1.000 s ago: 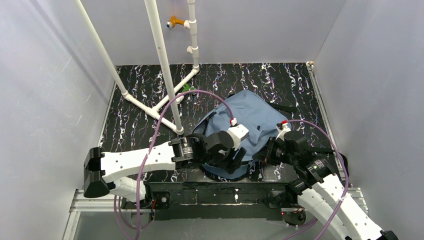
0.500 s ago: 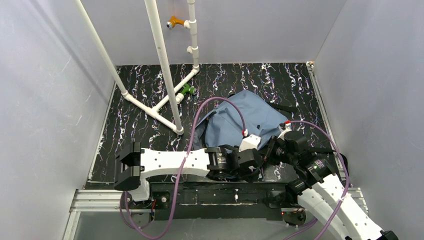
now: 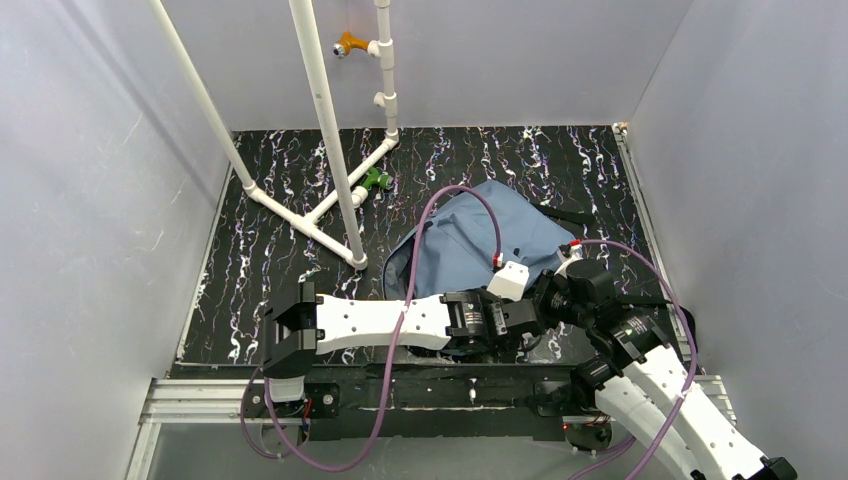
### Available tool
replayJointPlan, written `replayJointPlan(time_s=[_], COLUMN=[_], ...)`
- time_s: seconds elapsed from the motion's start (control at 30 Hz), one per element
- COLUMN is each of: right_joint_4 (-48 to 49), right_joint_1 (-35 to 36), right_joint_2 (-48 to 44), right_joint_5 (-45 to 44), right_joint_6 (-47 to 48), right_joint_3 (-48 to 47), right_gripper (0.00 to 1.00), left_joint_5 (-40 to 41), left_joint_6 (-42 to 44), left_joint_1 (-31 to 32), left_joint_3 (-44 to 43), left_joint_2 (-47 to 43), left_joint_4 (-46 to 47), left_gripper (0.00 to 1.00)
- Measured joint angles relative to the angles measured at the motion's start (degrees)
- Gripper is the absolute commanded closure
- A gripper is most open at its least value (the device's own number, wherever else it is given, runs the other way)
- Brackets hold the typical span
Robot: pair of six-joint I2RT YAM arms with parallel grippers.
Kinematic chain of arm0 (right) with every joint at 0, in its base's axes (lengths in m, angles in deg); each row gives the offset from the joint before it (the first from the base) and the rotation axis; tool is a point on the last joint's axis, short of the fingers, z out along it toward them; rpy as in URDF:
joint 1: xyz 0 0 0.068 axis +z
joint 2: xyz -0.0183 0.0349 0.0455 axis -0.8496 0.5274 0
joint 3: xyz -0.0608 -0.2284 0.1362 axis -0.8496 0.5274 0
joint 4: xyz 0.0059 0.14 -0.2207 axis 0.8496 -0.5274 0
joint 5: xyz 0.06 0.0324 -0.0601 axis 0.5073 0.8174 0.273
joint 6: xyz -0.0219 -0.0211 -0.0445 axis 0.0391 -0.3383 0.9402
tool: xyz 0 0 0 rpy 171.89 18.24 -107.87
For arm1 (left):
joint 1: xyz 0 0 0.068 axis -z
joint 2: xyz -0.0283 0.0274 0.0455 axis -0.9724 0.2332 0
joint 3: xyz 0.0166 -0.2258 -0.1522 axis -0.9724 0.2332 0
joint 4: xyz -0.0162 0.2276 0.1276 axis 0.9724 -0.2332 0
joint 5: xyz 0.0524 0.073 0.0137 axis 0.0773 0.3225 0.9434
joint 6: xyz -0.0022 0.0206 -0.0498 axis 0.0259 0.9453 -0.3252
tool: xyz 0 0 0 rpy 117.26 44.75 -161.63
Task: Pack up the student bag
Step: Zip the student bag at the center of the board.
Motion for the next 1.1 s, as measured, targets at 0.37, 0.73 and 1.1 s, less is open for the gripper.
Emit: replayJointPlan(time_s=[0.37, 0.73, 1.1], right_joint_4=[-2.97, -7.85, -14.14], right_joint_1=[0.76, 1.27, 0.22], right_joint_2=[0.00, 7.26, 8.74], right_joint_5=[-4.46, -21.73, -19.93], right_joint_6=[2.12, 11.32, 21.64], right_joint_3=[-2.12, -11.56, -21.35], right_gripper=[0.99, 0.99, 0.18], left_joint_5=[4.92, 4.26, -15.82], left_joint_6=[-0.13, 1.44, 16.76], left_joint_1=[0.04, -0.85, -2.05], left_joint_3=[5.92, 29.55, 28.02], left_joint_2=[-4.33, -30.49, -25.00], left_joint_4=[-1.51, 3.61, 22.38], left_gripper=[1.00, 1.00, 1.00])
